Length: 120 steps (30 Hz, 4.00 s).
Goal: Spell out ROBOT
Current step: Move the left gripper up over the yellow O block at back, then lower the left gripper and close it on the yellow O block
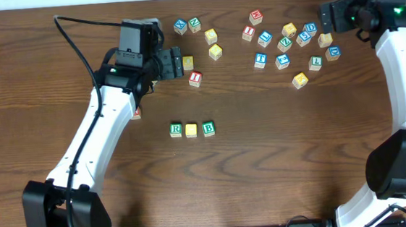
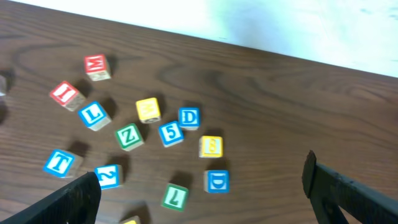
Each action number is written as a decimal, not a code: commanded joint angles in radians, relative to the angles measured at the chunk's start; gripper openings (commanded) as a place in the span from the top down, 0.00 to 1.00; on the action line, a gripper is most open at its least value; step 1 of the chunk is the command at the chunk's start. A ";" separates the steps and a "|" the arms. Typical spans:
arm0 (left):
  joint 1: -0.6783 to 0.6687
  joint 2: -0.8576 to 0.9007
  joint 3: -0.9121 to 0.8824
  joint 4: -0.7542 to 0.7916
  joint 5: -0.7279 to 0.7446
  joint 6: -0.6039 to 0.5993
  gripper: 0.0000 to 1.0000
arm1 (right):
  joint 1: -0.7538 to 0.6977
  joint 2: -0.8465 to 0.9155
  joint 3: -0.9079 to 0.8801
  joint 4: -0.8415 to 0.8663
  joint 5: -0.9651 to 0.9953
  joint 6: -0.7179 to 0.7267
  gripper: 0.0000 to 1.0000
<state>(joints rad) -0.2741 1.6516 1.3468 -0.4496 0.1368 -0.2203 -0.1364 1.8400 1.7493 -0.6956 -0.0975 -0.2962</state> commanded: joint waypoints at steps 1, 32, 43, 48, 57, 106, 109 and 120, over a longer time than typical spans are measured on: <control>-0.018 0.004 0.002 0.030 0.005 -0.026 0.24 | -0.023 0.008 0.019 -0.006 -0.013 -0.014 0.01; -0.019 0.455 0.626 -0.447 -0.017 0.121 0.30 | -0.017 0.012 0.014 -0.038 -0.014 0.015 0.01; -0.051 0.492 0.636 -0.444 -0.019 0.183 0.30 | -0.014 0.012 0.014 -0.039 -0.014 0.015 0.01; -0.076 0.518 0.642 -0.434 -0.022 0.183 0.30 | -0.013 0.012 0.014 -0.043 -0.014 0.015 0.01; -0.098 0.535 0.642 -0.408 -0.055 0.183 0.31 | -0.013 0.013 0.014 -0.053 -0.014 0.015 0.01; -0.098 0.666 0.651 -0.299 -0.156 0.039 0.34 | 0.000 0.074 0.014 -0.084 -0.018 0.015 0.01; -0.098 0.666 0.651 -0.294 -0.156 0.028 0.34 | 0.000 0.074 0.014 -0.084 -0.018 0.015 0.01; -0.098 0.666 0.651 -0.277 -0.156 0.019 0.35 | 0.000 0.074 0.014 -0.084 -0.018 0.015 0.01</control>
<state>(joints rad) -0.3721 2.3333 1.9762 -0.7307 -0.0063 -0.1871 -0.1390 1.9125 1.7493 -0.7780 -0.1051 -0.2958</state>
